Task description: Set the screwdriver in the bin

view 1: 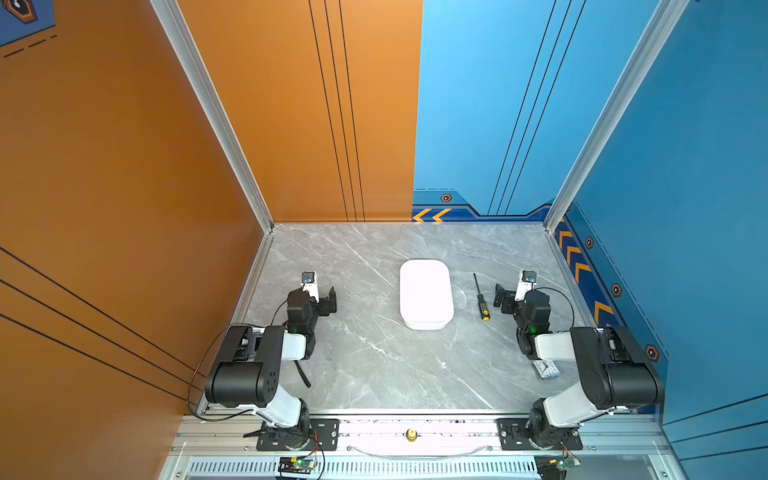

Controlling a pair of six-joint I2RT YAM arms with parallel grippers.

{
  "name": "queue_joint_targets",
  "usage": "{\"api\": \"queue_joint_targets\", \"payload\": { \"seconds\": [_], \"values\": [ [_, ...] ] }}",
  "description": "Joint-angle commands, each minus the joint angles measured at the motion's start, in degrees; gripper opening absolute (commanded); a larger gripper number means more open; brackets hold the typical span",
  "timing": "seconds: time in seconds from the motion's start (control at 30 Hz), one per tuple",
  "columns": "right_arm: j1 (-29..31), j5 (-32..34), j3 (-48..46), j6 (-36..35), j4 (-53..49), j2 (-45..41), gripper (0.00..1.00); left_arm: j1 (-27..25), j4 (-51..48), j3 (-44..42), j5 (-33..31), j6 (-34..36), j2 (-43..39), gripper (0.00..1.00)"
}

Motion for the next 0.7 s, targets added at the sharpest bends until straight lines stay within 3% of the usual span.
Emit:
{"api": "queue_joint_targets", "payload": {
  "seconds": [0.0,0.67],
  "values": [
    [-0.3,-1.8,1.0,0.6,-0.9,0.0,1.0,0.2,-0.7,1.1,1.2,0.0,0.2,0.98],
    [-0.2,-0.4,1.0,1.0,-1.6,-1.0,1.0,0.3,-0.7,1.0,1.2,-0.1,0.0,0.98]
  ]
}}
